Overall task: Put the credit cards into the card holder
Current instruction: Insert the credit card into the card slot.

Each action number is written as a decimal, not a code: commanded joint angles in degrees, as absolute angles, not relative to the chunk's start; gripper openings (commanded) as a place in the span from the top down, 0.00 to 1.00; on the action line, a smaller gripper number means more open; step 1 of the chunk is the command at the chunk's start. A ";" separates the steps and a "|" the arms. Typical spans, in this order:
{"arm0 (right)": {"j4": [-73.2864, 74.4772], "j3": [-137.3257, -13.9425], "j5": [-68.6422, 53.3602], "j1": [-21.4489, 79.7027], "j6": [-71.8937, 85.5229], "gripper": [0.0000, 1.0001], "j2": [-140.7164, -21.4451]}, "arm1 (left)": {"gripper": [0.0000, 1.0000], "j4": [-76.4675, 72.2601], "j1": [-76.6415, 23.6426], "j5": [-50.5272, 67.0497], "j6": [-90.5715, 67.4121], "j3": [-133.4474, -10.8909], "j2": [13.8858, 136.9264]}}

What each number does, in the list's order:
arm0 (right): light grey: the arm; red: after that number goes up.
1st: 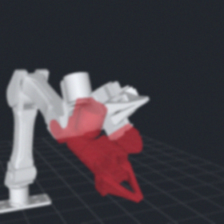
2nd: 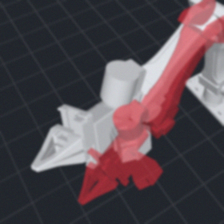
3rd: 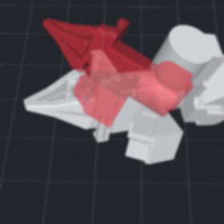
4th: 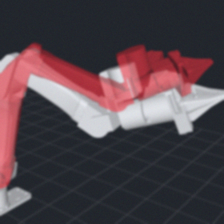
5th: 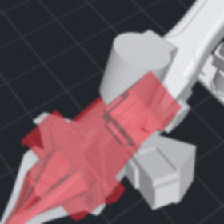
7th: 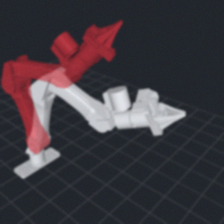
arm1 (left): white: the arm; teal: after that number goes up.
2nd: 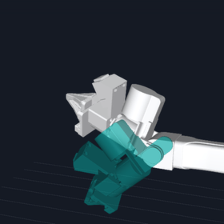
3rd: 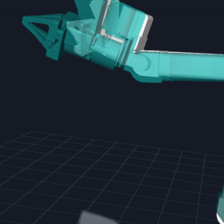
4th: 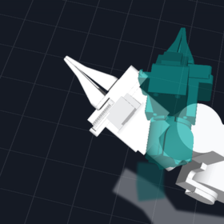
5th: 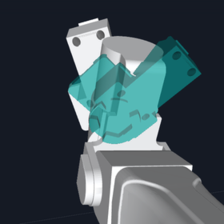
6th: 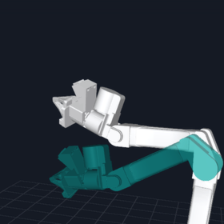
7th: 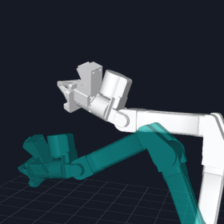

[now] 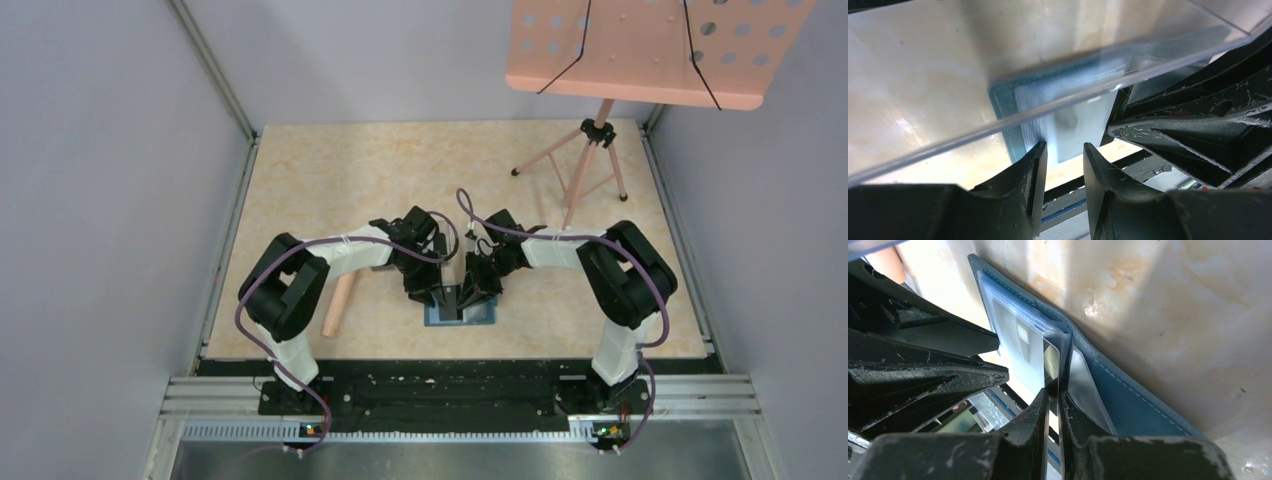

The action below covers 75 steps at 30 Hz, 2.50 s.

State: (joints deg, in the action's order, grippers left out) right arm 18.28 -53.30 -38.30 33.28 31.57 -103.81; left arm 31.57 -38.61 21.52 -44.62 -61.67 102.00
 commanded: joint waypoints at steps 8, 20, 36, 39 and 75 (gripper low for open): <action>15.85 -53.97 -39.36 34.33 31.46 0.92 -104.93 | 0.61 36.86 -40.25 14.93 -43.01 -65.65 103.77; 9.76 -52.42 -44.35 34.36 33.55 0.81 -104.69 | 0.61 30.91 -40.36 19.70 -44.55 -63.95 102.91; 6.75 -51.92 -46.24 34.72 34.60 0.81 -104.88 | 0.64 30.74 -40.34 18.94 -44.51 -64.09 99.98; 7.47 -52.08 -45.84 34.72 34.30 0.80 -105.11 | 0.60 32.27 -40.26 16.72 -44.14 -63.88 97.90; 7.78 -52.12 -46.17 34.96 33.63 0.74 -105.91 | 0.72 29.36 -39.92 19.29 -44.03 -63.92 98.95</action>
State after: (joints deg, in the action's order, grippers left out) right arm 9.37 -51.72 -45.32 33.76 34.11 -105.30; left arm 32.73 -39.79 17.45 -43.77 -62.57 101.16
